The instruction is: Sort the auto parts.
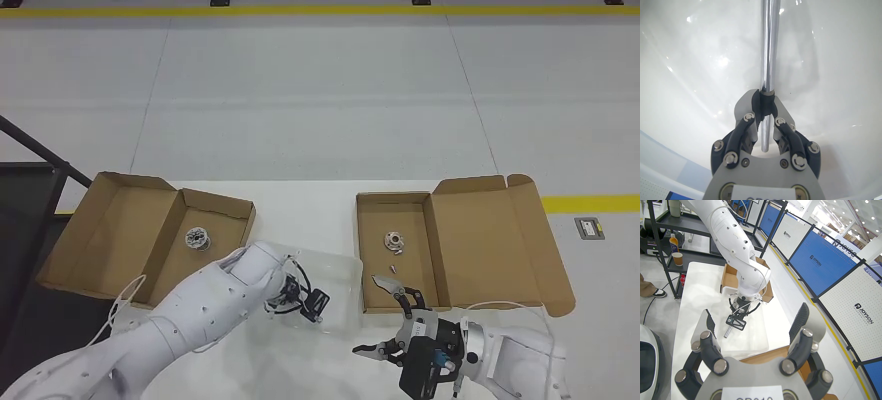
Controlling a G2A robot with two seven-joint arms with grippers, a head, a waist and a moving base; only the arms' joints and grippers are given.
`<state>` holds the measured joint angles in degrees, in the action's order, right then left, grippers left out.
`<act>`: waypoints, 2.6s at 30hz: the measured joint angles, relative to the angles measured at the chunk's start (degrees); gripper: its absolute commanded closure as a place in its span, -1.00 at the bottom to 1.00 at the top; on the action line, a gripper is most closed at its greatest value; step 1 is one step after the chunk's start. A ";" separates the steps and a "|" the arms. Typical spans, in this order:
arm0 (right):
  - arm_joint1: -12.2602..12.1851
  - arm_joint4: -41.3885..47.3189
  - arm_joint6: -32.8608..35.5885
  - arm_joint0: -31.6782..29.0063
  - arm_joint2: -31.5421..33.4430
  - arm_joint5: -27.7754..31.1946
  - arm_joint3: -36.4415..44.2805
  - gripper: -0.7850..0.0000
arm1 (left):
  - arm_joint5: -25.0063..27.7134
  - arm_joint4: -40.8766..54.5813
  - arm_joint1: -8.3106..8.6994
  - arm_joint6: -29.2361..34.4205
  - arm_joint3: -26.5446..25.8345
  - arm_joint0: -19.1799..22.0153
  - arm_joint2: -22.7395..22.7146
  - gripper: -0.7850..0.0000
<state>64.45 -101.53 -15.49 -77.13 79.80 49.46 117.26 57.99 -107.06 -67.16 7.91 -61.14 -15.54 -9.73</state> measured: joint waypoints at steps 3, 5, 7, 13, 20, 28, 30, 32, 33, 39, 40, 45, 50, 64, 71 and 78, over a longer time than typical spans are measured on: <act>0.00 0.00 0.00 0.00 0.00 0.00 0.00 -1.00 | -0.01 0.51 0.56 -1.22 -1.11 1.05 0.00 1.00; 0.00 0.00 0.00 0.00 0.00 0.00 0.00 -1.00 | 0.00 1.11 1.35 -1.14 -2.76 1.79 -0.01 1.00; 0.00 0.00 0.00 0.00 0.00 0.00 0.00 -1.00 | 0.00 2.16 2.29 -0.40 -4.99 2.30 -0.01 1.00; 0.00 0.00 0.00 0.00 0.00 0.00 0.00 -1.00 | 0.01 8.95 6.89 6.19 -15.18 3.80 -0.01 1.00; 0.00 0.00 0.00 0.00 0.00 0.00 0.00 -1.00 | -0.41 18.98 13.73 20.16 -29.75 2.92 -4.88 1.00; 0.00 0.00 0.00 0.00 0.00 0.00 0.00 -1.00 | -7.97 23.96 22.21 34.75 -47.02 -6.40 -17.02 1.00; 0.00 0.00 0.00 0.00 0.00 0.00 0.00 -1.00 | -10.36 24.41 24.51 36.98 -51.42 -9.65 -20.91 1.00; 0.00 0.00 0.00 0.00 0.00 0.00 0.00 -1.00 | -12.94 24.70 26.71 37.45 -55.09 -13.17 -25.15 1.00; 0.00 0.00 0.00 0.00 0.00 0.00 0.00 -1.00 | -14.16 24.77 27.62 37.10 -56.33 -14.77 -27.06 1.00; 0.00 0.00 0.00 0.00 0.00 0.00 0.00 -1.00 | -22.38 24.60 33.14 29.22 -59.53 -26.62 -41.18 1.00; 0.00 0.00 0.00 0.00 0.00 0.00 0.00 -1.00 | -23.54 24.39 33.86 27.62 -59.63 -28.60 -43.34 1.00; 0.00 0.00 0.00 0.00 0.00 0.00 0.00 -1.00 | -30.15 24.14 37.08 18.66 -60.51 -40.39 -54.79 1.00; 0.00 0.00 0.00 0.00 0.00 0.00 0.00 -1.00 | -33.94 25.52 38.32 10.11 -60.21 -48.88 -62.02 1.00; 0.00 0.00 0.00 0.00 0.00 0.00 0.00 -1.00 | -38.47 32.56 37.66 8.52 -56.66 -49.05 -63.90 1.00; 0.00 0.00 0.00 0.00 0.00 0.00 0.00 -1.00 | -39.82 45.77 37.52 5.34 -50.90 -53.80 -71.18 1.00; 0.00 0.00 0.00 0.00 0.00 0.00 0.00 -1.00 | -36.15 48.67 37.59 3.48 -50.90 -58.39 -76.93 1.00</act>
<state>64.45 -101.53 -15.49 -77.13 79.80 49.46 117.26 21.85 -58.38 -29.57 11.39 -112.04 -73.93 -86.66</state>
